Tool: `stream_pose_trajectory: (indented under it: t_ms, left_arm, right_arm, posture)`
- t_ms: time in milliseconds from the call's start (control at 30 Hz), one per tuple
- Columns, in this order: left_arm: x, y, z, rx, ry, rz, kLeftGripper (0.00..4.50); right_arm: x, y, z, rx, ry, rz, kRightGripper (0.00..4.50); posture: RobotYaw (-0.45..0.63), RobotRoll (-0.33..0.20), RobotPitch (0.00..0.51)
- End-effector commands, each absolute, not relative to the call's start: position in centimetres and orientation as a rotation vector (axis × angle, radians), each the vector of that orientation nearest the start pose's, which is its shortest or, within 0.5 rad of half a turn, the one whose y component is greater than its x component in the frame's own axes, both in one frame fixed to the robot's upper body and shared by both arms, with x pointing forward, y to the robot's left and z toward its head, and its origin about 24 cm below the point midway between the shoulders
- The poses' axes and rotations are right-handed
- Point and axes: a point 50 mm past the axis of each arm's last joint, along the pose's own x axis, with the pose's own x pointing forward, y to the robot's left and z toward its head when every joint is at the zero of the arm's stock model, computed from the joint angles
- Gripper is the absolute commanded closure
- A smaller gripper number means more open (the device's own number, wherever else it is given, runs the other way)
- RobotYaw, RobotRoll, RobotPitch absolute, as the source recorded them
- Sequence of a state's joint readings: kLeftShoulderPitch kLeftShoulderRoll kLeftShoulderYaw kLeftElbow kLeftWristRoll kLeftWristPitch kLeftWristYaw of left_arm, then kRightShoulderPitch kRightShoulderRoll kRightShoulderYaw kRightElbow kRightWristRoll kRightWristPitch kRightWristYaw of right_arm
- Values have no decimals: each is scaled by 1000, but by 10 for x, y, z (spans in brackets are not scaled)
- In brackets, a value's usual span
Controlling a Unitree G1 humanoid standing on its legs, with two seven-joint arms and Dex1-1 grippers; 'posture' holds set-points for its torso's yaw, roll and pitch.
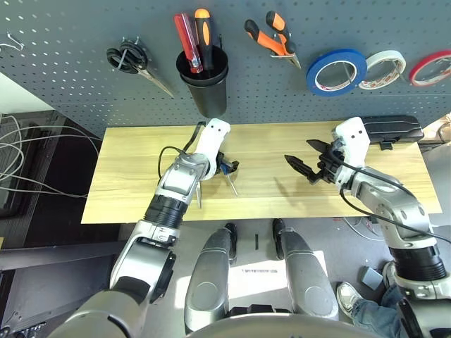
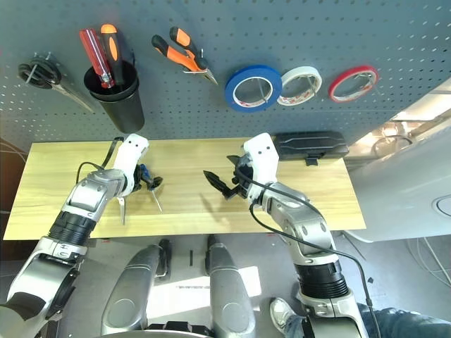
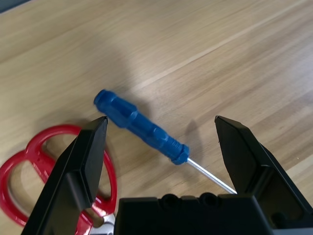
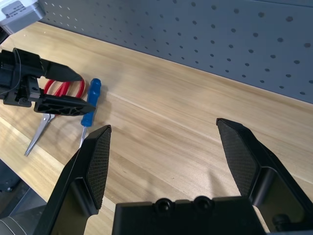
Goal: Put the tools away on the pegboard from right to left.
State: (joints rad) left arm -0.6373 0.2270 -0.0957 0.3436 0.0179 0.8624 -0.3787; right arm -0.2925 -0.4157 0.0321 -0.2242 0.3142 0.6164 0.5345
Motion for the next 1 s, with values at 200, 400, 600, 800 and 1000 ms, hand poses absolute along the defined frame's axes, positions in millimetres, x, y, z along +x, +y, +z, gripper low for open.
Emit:
stream_pose_trajectory:
  t_ms: [200,400,600,800,1000]
  left_arm:
    - [342,134,46,183,738,-361,0]
    - [344,129,30,169,797,-343,0]
    - [345,128,14,173,848,-325,403]
    - [346,131,11,178,819,-309,2232]
    - [345,124,25,134,621,-371,3931]
  right_arm:
    - [285,-156,119,-117,184,687,55]
    - [287,-153,121,-120,171,694,55]
    - [290,-149,125,-119,153,700,0]
    - [290,-150,127,-123,132,716,0]
    - [289,-159,127,-138,115,749,0]
  posture:
    - [79,0,345]
    - [80,0,346]
    - [69,0,342]
    - [68,0,339]
    - [71,0,339]
